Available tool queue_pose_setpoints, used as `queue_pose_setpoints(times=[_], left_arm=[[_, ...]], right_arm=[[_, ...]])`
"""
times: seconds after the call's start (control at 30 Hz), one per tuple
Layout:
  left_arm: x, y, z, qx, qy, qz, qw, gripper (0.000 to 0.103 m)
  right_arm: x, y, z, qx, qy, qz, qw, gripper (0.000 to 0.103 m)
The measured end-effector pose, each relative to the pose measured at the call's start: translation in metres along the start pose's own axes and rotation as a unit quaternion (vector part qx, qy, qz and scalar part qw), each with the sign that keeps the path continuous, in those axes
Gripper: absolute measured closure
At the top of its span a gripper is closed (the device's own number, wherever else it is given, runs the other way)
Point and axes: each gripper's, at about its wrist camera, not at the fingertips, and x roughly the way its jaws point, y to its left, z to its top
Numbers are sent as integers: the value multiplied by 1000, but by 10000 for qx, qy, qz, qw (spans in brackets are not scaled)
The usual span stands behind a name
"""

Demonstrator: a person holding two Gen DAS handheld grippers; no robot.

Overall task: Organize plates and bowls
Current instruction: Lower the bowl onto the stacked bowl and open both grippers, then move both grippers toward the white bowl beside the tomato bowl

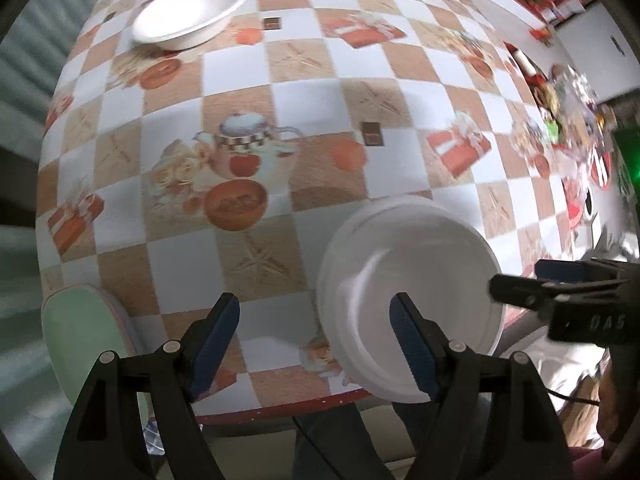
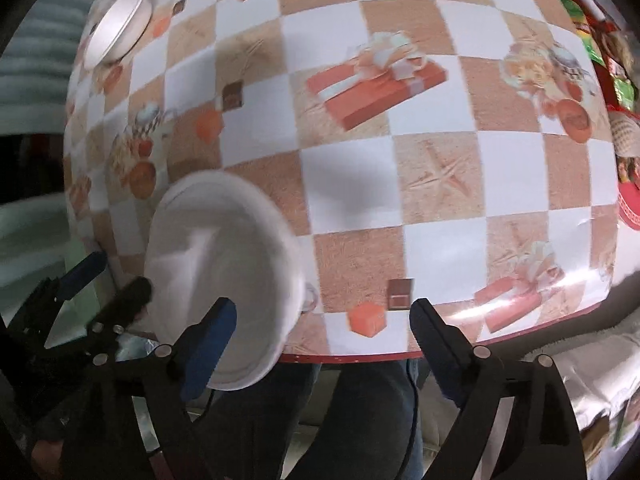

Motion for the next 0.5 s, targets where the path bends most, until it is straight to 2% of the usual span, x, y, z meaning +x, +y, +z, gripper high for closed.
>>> queue_pose_setpoints(times=[0.17, 0.5], left_arm=[[-10, 22, 5, -314, -16, -39, 9995, 23], [-41, 69, 41, -891, -272, 67, 9956, 23]], right_arm=[[-15, 2, 12, -19, -137, -78, 9999, 14], [-53, 46, 57, -759, -592, -284, 9950, 14]])
